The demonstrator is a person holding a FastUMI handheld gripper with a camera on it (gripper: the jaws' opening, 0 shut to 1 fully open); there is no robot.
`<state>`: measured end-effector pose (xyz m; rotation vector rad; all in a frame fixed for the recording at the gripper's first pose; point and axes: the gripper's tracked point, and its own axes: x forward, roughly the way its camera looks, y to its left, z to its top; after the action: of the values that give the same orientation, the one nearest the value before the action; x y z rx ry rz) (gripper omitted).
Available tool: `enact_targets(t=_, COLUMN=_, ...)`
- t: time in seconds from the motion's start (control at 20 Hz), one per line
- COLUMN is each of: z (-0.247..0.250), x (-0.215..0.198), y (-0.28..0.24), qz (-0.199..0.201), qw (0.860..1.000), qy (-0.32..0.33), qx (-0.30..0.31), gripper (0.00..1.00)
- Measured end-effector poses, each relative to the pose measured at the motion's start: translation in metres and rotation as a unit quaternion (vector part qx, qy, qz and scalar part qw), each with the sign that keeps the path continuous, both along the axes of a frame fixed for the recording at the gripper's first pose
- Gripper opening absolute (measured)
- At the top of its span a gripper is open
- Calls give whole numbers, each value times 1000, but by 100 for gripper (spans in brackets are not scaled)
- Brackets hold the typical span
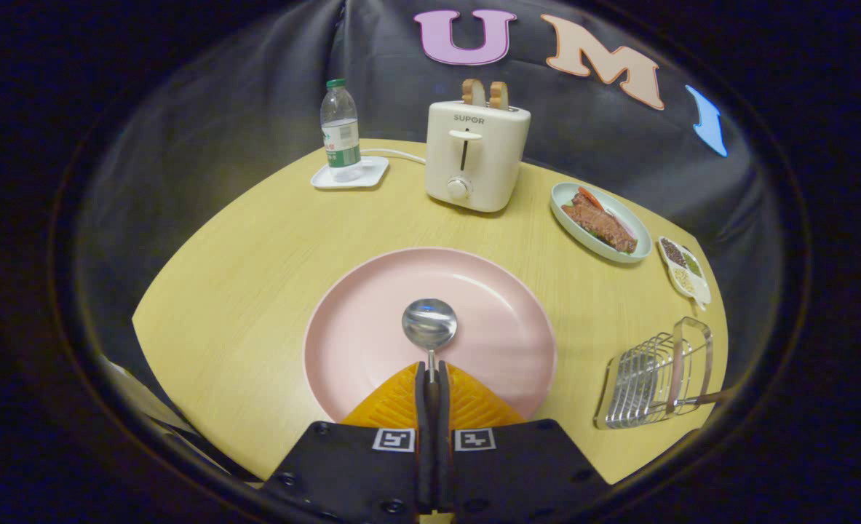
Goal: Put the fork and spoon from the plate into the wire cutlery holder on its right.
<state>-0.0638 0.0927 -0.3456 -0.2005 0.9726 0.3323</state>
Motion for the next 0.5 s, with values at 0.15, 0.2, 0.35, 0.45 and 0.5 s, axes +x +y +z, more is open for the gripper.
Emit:
enact_targets(t=0.15, z=15, x=3, y=-11, qz=12, qw=1000, qy=4, qx=-3, gripper=6)
enact_targets(t=0.2, z=19, x=4, y=-16, qz=14, qw=1000, qy=7, qx=-5, gripper=6)
enact_targets(t=0.35, z=26, x=7, y=-30, qz=17, qw=1000, qy=14, qx=-4, gripper=6)
enact_targets(t=0.45, z=33, x=7, y=-40, qz=20, qw=1000, qy=20, qx=-7, gripper=6)
enact_targets(t=0.5, z=36, x=7, y=-45, qz=24, qw=999, qy=20, qx=-8, gripper=6)
